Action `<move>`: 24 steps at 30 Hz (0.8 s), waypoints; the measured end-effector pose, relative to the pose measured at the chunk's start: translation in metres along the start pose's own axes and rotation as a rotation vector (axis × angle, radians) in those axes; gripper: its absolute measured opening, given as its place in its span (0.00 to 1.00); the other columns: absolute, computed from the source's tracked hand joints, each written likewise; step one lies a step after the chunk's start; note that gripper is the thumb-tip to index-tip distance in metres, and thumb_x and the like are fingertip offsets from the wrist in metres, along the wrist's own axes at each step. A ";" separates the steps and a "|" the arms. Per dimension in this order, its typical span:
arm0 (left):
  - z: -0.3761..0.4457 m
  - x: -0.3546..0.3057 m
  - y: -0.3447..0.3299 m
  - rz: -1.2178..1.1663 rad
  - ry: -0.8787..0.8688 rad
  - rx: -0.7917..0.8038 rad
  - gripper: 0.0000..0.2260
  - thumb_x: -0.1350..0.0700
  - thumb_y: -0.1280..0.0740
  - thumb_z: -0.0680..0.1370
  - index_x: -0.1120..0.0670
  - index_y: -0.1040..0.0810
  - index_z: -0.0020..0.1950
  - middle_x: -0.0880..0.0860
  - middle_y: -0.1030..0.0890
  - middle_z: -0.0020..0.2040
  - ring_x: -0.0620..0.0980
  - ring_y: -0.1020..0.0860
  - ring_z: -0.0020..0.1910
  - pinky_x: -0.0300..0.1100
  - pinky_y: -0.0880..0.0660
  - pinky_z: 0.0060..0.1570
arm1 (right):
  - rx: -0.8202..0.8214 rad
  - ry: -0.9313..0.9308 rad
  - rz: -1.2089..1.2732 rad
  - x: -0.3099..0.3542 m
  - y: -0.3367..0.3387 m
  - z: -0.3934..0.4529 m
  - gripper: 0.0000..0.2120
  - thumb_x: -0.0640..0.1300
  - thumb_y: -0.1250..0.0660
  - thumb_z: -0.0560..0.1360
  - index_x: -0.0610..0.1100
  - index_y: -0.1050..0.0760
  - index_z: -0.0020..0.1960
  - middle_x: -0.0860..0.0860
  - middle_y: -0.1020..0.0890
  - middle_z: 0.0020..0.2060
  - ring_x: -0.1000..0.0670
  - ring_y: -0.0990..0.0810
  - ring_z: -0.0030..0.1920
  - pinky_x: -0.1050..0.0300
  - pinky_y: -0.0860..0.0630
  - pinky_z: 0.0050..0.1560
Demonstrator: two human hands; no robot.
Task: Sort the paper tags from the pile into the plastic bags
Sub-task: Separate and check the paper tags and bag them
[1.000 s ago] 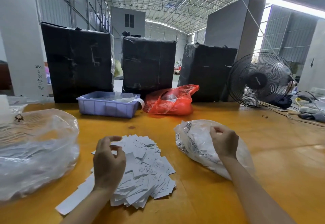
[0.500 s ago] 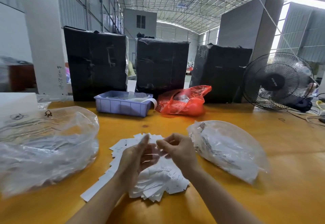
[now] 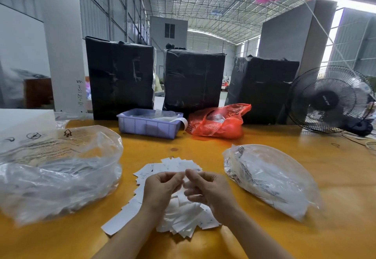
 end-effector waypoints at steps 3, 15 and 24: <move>0.001 -0.002 0.004 -0.040 -0.015 -0.030 0.05 0.59 0.27 0.70 0.60 0.17 0.40 0.58 0.16 0.36 0.49 0.18 0.35 0.37 0.23 0.36 | 0.057 -0.009 -0.014 -0.003 -0.004 0.000 0.14 0.39 0.24 0.66 0.31 0.21 0.47 0.41 0.18 0.35 0.47 0.19 0.33 0.58 0.21 0.35; 0.000 0.001 -0.019 0.009 0.031 0.225 0.33 0.52 0.17 0.58 0.50 0.26 0.59 0.53 0.16 0.50 0.51 0.17 0.49 0.46 0.22 0.50 | -0.004 0.281 -0.512 0.028 0.000 -0.001 0.13 0.31 0.39 0.76 0.47 0.22 0.43 0.53 0.21 0.33 0.59 0.24 0.32 0.63 0.25 0.35; -0.003 -0.032 0.027 0.212 -0.288 -0.236 0.05 0.61 0.25 0.70 0.54 0.19 0.37 0.50 0.17 0.34 0.46 0.20 0.37 0.35 0.25 0.38 | -0.266 0.436 -0.865 0.042 0.037 0.000 0.09 0.33 0.36 0.76 0.40 0.21 0.52 0.50 0.16 0.42 0.54 0.18 0.43 0.61 0.21 0.47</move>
Point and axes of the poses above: each hand's wrist, its own z-axis towards the middle knuckle, its own y-axis out of the back of the hand, x = y × z, the point moved 10 cm from there along z, towards the middle knuckle
